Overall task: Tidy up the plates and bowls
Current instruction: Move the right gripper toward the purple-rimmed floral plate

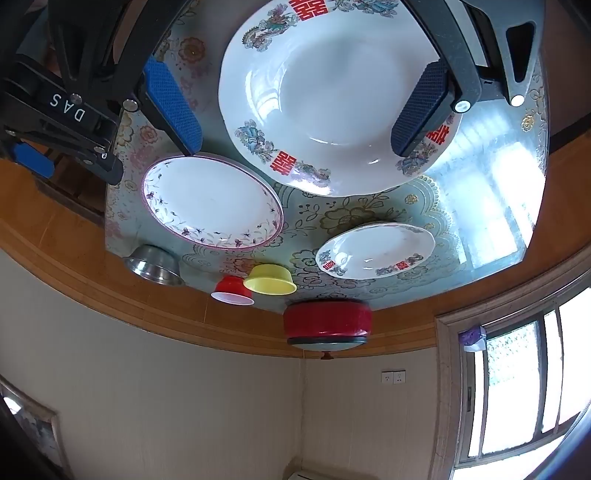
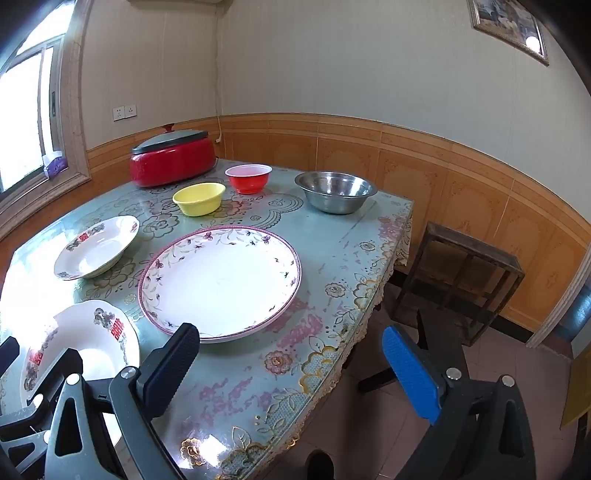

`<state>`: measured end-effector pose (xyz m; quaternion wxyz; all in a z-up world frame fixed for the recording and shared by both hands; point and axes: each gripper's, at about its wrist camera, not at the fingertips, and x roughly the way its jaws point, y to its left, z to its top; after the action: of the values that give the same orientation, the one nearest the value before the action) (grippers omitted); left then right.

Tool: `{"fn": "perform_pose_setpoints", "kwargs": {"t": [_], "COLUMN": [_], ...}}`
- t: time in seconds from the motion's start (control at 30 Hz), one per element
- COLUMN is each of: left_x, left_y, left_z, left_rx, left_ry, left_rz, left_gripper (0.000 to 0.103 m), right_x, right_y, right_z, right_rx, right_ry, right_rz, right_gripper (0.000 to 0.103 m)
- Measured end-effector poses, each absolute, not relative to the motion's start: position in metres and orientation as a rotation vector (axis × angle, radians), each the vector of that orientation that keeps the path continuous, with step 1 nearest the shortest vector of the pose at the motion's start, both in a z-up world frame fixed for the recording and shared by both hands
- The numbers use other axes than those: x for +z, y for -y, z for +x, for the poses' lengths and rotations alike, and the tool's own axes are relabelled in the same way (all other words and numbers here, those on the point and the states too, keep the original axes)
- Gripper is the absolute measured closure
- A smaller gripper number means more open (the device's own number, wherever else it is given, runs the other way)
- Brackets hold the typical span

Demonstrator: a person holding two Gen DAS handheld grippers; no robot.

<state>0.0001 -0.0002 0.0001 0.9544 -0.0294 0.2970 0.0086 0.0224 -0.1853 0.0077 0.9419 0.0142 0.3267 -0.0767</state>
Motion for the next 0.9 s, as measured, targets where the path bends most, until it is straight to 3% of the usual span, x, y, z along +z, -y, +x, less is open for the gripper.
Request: {"fn": "perform_pose_setpoints", "kwargs": {"t": [0.9], "left_x": [0.0011], "left_y": [0.0047], "left_z": [-0.0011], "left_rx": [0.012], "left_ry": [-0.608], "left_rz": [-0.066], "left_gripper": [0.0], "right_x": [0.0056], "right_y": [0.1878], "right_z": [0.0206], "right_rx": [-0.154], "right_ry": [-0.672], "right_rz": [0.038], "right_gripper": [0.002]}}
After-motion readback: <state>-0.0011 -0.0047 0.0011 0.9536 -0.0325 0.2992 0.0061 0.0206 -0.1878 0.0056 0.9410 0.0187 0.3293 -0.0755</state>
